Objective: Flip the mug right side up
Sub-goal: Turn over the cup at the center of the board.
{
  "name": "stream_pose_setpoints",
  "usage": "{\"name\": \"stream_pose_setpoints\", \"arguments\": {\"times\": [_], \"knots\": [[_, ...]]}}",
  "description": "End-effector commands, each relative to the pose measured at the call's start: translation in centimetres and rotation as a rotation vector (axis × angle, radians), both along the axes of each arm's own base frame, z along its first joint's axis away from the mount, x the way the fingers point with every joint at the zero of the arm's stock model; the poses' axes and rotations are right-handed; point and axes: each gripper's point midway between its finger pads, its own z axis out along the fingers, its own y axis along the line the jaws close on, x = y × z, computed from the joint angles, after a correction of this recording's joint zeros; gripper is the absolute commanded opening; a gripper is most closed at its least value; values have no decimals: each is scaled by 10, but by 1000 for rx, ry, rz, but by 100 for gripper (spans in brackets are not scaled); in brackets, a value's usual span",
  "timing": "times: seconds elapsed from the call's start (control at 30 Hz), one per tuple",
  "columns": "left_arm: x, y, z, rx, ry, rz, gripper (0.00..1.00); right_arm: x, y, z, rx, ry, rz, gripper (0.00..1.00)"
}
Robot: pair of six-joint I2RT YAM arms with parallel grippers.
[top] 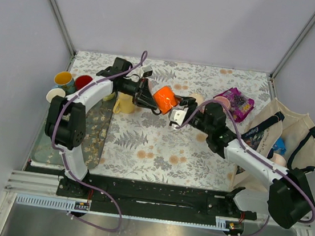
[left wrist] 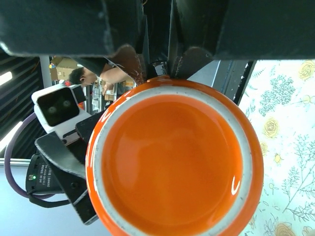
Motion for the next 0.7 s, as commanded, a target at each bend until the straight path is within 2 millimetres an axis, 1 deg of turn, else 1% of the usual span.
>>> {"name": "stream_pose_setpoints", "arguments": {"times": [0.0, 0.03, 0.1, 0.13, 0.17, 0.2, 0.27, 0.37, 0.47, 0.5, 0.53, 0.6, 0.63, 0.67], "knots": [[-22, 7, 50, -208, 16, -163, 0, 9, 10, 24, 32, -108, 10, 60], [-21, 8, 50, -204, 32, -160, 0, 10, 11, 25, 41, -114, 8, 56], [-21, 7, 48, -196, 66, -160, 0, 11, 13, 26, 56, -120, 9, 43], [-21, 7, 47, -192, 84, -159, 6, 12, 13, 28, 66, -128, 6, 35], [-20, 7, 46, -189, 95, -157, 17, 12, 13, 30, 71, -133, 7, 28], [-20, 7, 46, -188, 90, -155, 25, 12, 13, 30, 72, -133, 5, 19], [-14, 5, 44, -167, 49, -132, 39, 12, 11, 29, 66, -133, -4, 0], [-1, 5, 41, -123, -16, -62, 49, 13, 5, 25, 52, -111, -31, 0], [11, 9, 40, -89, -64, 2, 57, 11, -3, 17, 18, -55, -62, 0], [12, 13, 36, -67, -90, 22, 58, 9, -6, 14, 2, -36, -66, 0], [14, 16, 32, -34, -131, 39, 59, 6, -8, 8, -24, -4, -69, 0], [15, 25, 20, 82, -276, 49, 67, 1, -15, -3, -87, 61, -74, 0], [15, 29, 15, 131, -366, 32, 69, -2, -18, -11, -127, 104, -76, 0], [15, 33, 7, 190, -426, 20, 69, -3, -21, -14, -151, 134, -81, 0]]}}
